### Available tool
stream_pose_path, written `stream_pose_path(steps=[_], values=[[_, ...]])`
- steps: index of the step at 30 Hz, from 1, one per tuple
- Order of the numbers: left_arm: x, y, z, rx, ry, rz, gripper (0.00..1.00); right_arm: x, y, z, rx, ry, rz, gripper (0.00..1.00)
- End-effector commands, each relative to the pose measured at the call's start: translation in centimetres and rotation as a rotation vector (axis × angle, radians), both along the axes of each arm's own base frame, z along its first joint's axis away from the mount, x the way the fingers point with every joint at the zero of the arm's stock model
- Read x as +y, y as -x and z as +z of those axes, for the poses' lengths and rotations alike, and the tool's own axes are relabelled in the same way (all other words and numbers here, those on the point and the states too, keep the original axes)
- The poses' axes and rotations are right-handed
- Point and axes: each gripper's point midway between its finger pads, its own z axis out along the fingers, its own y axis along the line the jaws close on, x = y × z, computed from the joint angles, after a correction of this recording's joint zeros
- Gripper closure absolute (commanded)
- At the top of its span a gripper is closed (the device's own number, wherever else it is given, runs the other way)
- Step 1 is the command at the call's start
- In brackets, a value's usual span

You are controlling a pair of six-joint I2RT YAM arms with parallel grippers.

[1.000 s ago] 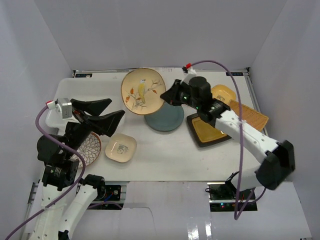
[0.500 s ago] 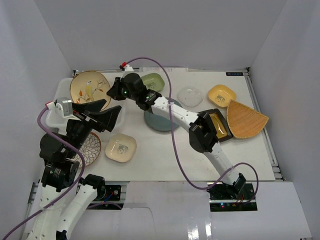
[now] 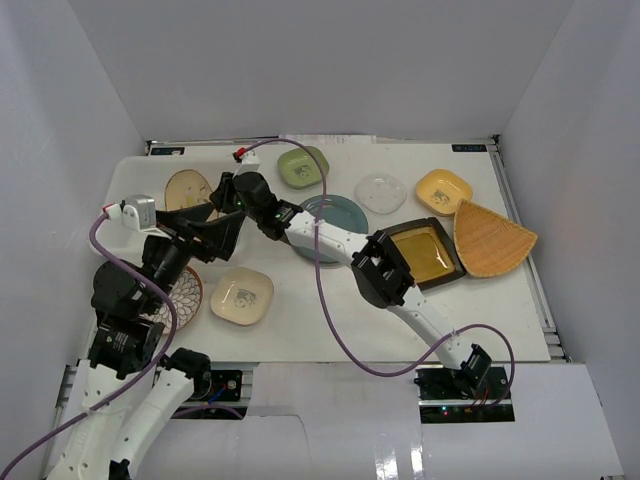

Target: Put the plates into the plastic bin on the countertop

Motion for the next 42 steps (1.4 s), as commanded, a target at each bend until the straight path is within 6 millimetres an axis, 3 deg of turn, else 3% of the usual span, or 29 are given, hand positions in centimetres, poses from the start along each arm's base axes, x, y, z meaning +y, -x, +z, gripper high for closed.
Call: stream_pose_path(steps=[1,4,8,11,13,14,15,17,18,21,22,25,26,27,28,29,30,31,32,33,35,37,42], values=[[1.0,-1.6,-2.6,0.091,-0.014,0.086,0.02,1.0,0.0,6.9,-0.125,-0.184,-0.026,0.57],[2.3,-2.6,-4.9,0.173,-0.012,0.176,0.02,0.8,0.3,5.8,-0.116,-0.164,-0.021,0.48],[3.2,-2.9,-6.6,0.23,-0.004,0.232,0.02,0.6,0.9,5.1,-0.097,-0.148,-0.008,0.47],[4.2,-3.3,-7.2,0.262,0.01,0.295,0.03,0.3,1.5,5.9,-0.101,-0.15,0.012,0.47],[5.0,-3.6,-7.7,0.287,0.008,0.341,0.04,-0.1,2.1,8.4,-0.131,-0.174,0.037,0.46],[5.7,-3.8,-7.4,0.289,0.013,0.386,0.05,-0.3,2.7,8.0,-0.128,-0.163,0.065,0.46],[6.1,-4.1,-7.4,0.299,0.011,0.412,0.05,-0.7,3.4,10.3,-0.151,-0.187,0.083,0.46],[6.9,-4.3,-7.7,0.328,0.009,0.462,0.08,-1.1,4.6,10.9,-0.165,-0.175,0.14,0.47],[7.7,-4.5,-7.4,0.334,0.018,0.51,0.09,-1.8,5.3,12.9,-0.182,-0.189,0.153,0.47],[9.2,-4.8,-8.6,0.396,0.034,0.61,0.15,-3.6,7.5,14.0,-0.187,-0.161,0.208,0.54],[9.4,-4.9,-9.4,0.427,0.031,0.628,0.17,-4.4,8.0,14.1,-0.195,-0.144,0.215,0.66],[9.5,-4.8,-10.9,0.501,0.065,0.656,0.26,-8.0,10.4,13.2,-0.179,-0.086,0.227,0.87],[9.5,-4.9,-11.7,0.533,0.069,0.662,0.29,-9.1,10.9,12.6,-0.171,-0.069,0.227,0.89],[9.5,-4.9,-12.8,0.573,0.077,0.673,0.36,-10.9,11.9,14.7,-0.198,-0.087,0.224,0.9],[9.4,-4.6,-14.6,0.643,0.095,0.689,0.39,-12.4,12.9,11.4,-0.158,-0.03,0.23,0.9],[9.3,-4.7,-16.0,0.695,0.096,0.7,0.42,-13.2,14.0,10.8,-0.149,-0.022,0.263,0.91],[9.3,-4.3,-17.2,0.741,0.103,0.708,0.48,-14.8,15.2,12.4,-0.172,-0.049,0.269,0.9],[9.2,-4.1,-18.7,0.788,0.143,0.713,0.51,-16.2,16.3,9.4,-0.133,-0.005,0.282,0.9],[9.3,-3.8,-19.3,0.812,0.174,0.717,0.55,-17.1,17.0,8.9,-0.125,0.001,0.291,0.9],[9.6,-3.2,-20.6,0.868,0.225,0.741,0.67,-18.8,18.2,8.0,-0.114,0.013,0.298,0.9],[10.3,-2.3,-21.6,0.914,0.272,0.783,0.76,-20.4,19.8,8.5,-0.122,0.0,0.322,0.88],[11.6,-0.7,-22.9,0.971,0.297,0.85,0.85,-21.7,20.6,7.4,-0.114,0.016,0.328,0.87],[15.8,2.7,-25.0,1.064,0.252,1.127,0.84,-24.3,22.6,5.2,-0.109,0.046,0.355,0.82]])
